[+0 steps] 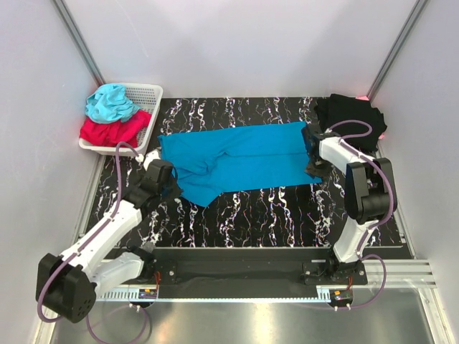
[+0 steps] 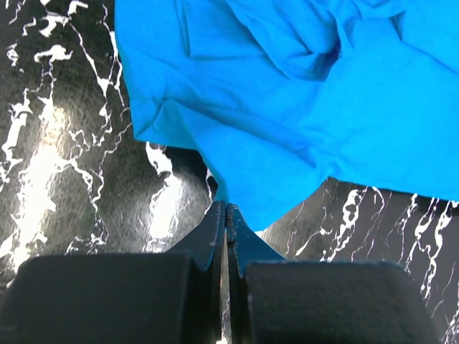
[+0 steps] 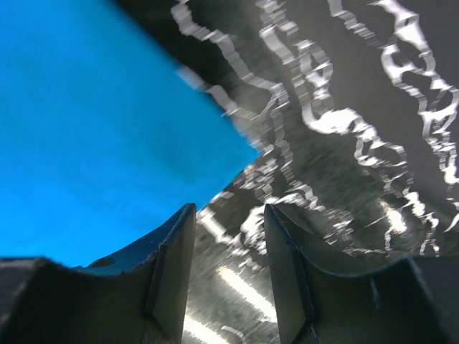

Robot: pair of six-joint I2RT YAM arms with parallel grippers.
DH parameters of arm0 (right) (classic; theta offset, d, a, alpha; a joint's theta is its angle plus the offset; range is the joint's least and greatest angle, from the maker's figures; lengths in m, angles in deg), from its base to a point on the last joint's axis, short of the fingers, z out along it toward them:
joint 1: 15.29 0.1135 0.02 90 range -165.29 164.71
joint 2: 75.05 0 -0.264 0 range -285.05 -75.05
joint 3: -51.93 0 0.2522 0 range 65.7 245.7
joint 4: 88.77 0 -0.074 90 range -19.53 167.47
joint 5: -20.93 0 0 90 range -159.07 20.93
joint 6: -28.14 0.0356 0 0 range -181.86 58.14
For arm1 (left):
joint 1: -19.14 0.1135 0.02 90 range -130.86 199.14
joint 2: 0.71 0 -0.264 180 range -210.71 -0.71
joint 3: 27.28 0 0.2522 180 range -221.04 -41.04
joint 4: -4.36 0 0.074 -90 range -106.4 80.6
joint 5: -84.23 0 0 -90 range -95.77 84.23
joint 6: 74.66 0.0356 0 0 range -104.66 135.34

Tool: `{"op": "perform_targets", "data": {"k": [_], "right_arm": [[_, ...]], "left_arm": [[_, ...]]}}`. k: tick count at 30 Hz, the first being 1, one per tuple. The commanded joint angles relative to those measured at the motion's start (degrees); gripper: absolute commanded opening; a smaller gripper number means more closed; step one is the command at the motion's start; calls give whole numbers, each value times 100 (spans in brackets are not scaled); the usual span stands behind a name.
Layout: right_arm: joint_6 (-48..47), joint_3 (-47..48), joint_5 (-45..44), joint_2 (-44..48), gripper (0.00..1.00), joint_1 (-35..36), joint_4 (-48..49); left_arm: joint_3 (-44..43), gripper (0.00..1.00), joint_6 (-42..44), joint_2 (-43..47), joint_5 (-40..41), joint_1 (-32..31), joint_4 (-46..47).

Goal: Fold and stack the t-shirts
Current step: Fold the tshirt

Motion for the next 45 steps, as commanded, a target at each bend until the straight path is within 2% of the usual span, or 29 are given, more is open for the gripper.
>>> {"op": "perform_targets", "data": {"k": [1, 17, 29, 41, 45], "right_arm": [[-60, -1, -8, 10, 51, -204, -29], [-289, -590, 835, -78, 49, -775, 568], [-491, -397, 1020, 1, 45, -872, 788], [-623, -572, 994, 976, 43, -880, 1043], [-623, -537, 941, 907, 44, -872, 1025]], "left_arm": [[50, 0, -30, 173, -135, -43, -105], [-152, 0, -91, 445, -170, -87, -413], [-231, 0, -74, 393, -135, -122, -483], [-284, 0, -109, 200, -100, -139, -422], [-319, 0, -126, 121, -100, -166, -395]]}}
